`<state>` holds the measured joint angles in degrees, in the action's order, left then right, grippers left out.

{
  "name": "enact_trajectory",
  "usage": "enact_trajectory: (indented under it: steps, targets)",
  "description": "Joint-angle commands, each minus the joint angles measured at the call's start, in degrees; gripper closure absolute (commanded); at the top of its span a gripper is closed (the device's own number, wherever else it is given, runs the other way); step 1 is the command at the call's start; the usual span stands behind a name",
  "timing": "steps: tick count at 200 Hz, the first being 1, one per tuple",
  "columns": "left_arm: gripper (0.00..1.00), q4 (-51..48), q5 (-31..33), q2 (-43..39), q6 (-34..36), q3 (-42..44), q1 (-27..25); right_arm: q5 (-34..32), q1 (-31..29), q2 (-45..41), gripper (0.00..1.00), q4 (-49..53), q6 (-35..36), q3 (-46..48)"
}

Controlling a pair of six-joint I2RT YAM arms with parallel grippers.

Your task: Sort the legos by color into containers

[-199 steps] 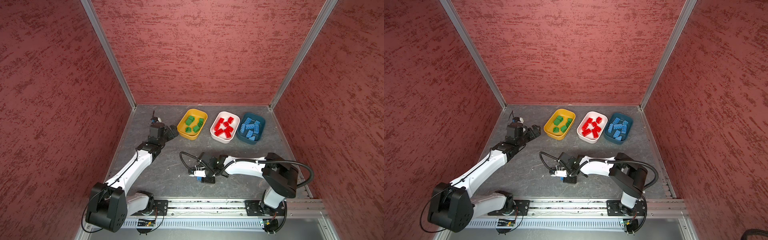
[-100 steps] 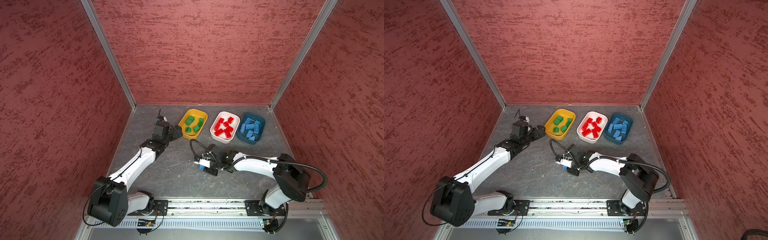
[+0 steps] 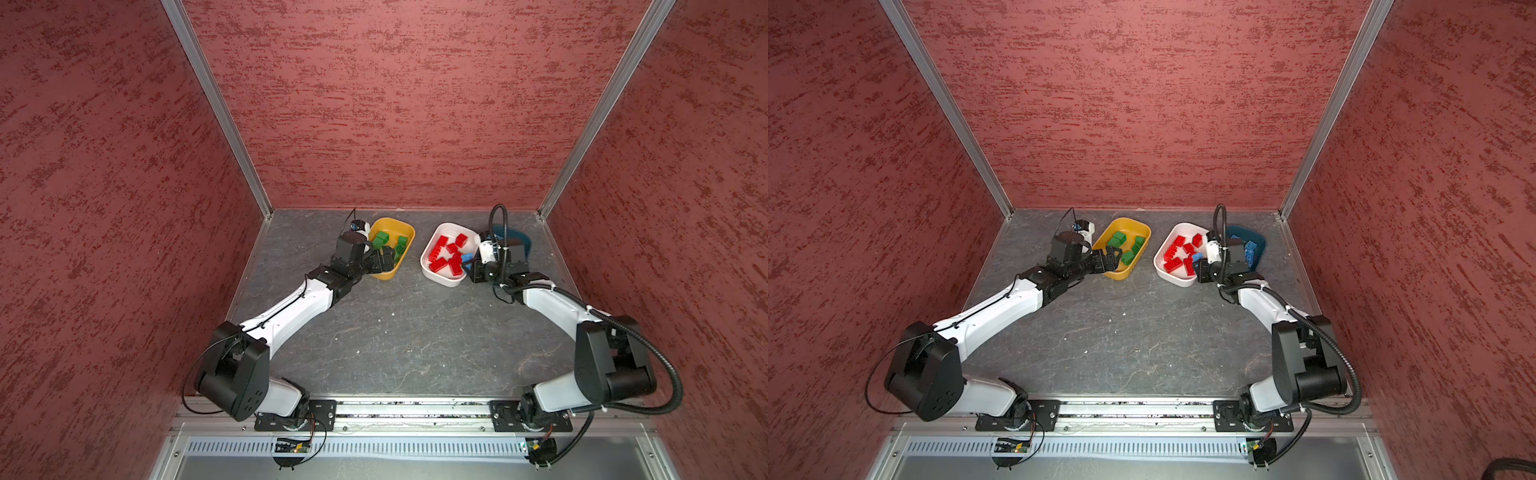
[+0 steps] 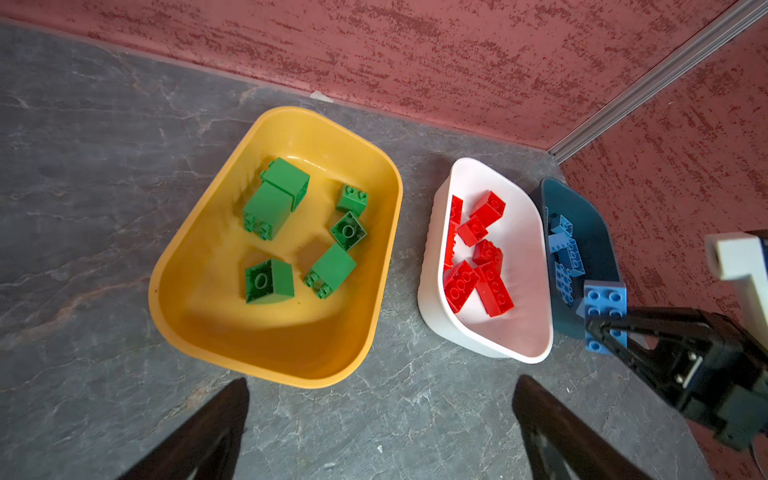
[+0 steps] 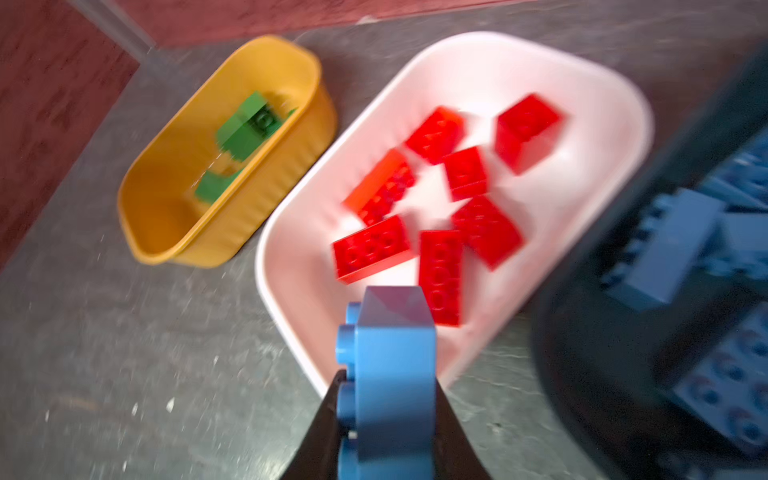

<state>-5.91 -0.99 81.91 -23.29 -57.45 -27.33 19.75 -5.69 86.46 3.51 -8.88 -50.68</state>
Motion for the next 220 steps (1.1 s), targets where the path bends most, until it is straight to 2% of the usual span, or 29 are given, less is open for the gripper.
enact_trajectory:
  steps: [1, 26, 56, 95, 135, 150, 172, 199, 212, 215, 220]
  targets:
    - [0.01, 0.1, 1.1, 0.5, 1.3, -1.1, 0.3, -3.5, 6.2, 2.7, 0.86, -1.8, -9.7, -2.1]
    - [0.01, -0.6, 2.0, 0.2, 0.8, -0.9, 0.9, -4.0, 10.2, 6.9, 0.85, -0.8, -10.1, -5.5]
    - [0.01, -0.9, 3.1, -0.5, -0.7, -0.1, 1.9, -15.1, 10.6, 12.0, 0.82, 6.0, -9.1, -11.4]
    - [0.01, -0.5, 3.4, -1.6, -2.5, 1.4, 3.8, -23.2, 10.6, 12.4, 0.78, 8.6, -11.1, -13.5]
    - [0.01, 0.0, 3.3, -2.7, -3.4, 2.8, 5.6, -23.4, 10.6, 11.9, 0.75, 13.9, -11.6, -15.2]
    - [0.01, 0.0, 3.7, -3.2, -3.5, 3.2, 6.2, -23.9, 10.6, 11.4, 0.65, 15.5, -11.6, -15.6]
    - [0.01, -0.5, 5.1, -4.7, -3.2, 4.1, 7.5, -23.5, 10.6, 9.5, 0.44, 16.3, -11.1, -15.6]
    - [0.01, -1.8, 8.1, -7.9, -2.3, 5.7, 10.3, -22.0, 10.5, 4.6, 0.33, 13.7, -10.6, -14.0]
    - [0.01, -2.8, 12.0, -9.8, -1.7, 6.9, 11.6, -22.3, 10.6, 0.8, 0.16, 9.1, -11.8, -10.8]
    - [0.01, -3.1, 13.1, -10.3, -1.6, 7.2, 12.0, -22.6, 10.6, -0.1, 0.04, 7.7, -12.0, -9.8]
    - [0.01, -3.6, 15.3, -11.1, -1.4, 7.8, 12.5, -23.3, 10.6, -1.8, 0.01, 5.4, -12.4, -8.0]
